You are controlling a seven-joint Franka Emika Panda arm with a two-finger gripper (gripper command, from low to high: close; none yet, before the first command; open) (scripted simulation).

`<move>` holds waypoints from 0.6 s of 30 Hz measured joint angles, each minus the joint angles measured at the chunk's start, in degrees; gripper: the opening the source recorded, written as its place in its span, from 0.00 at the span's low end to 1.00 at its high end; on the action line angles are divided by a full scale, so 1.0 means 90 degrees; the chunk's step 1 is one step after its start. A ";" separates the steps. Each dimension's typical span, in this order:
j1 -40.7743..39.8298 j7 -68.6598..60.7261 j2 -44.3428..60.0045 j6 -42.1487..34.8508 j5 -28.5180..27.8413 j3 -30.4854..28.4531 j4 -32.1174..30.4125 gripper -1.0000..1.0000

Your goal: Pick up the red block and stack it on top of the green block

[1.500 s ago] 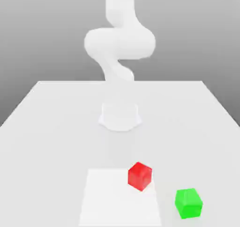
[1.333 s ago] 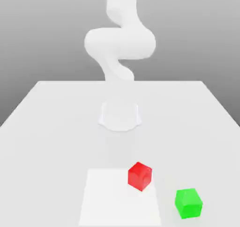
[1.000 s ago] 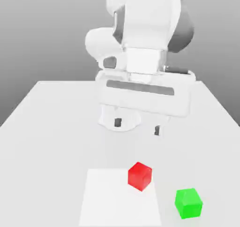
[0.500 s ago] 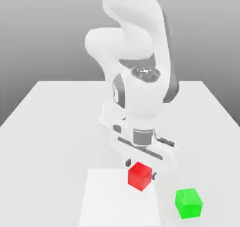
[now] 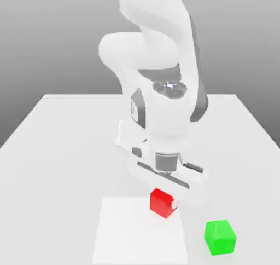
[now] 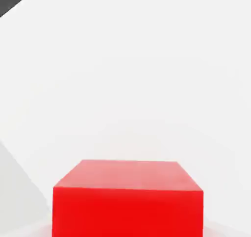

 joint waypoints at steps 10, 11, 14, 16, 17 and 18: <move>0.0394 -0.0674 -0.0532 -0.1120 0.0756 0.0331 0.0544 0.00; 0.0486 -0.0673 -0.0442 -0.1256 0.0708 0.0392 0.0767 0.00; 0.0749 -0.0600 -0.0147 -0.1662 0.0462 0.0510 0.1449 0.00; 0.0902 -0.0504 0.0066 -0.1910 0.0234 0.0555 0.1895 0.00; 0.0936 -0.0428 0.0229 -0.1874 0.0102 0.0540 0.2013 0.00; 0.0983 -0.0329 0.0418 -0.1756 -0.0045 0.0487 0.2079 0.00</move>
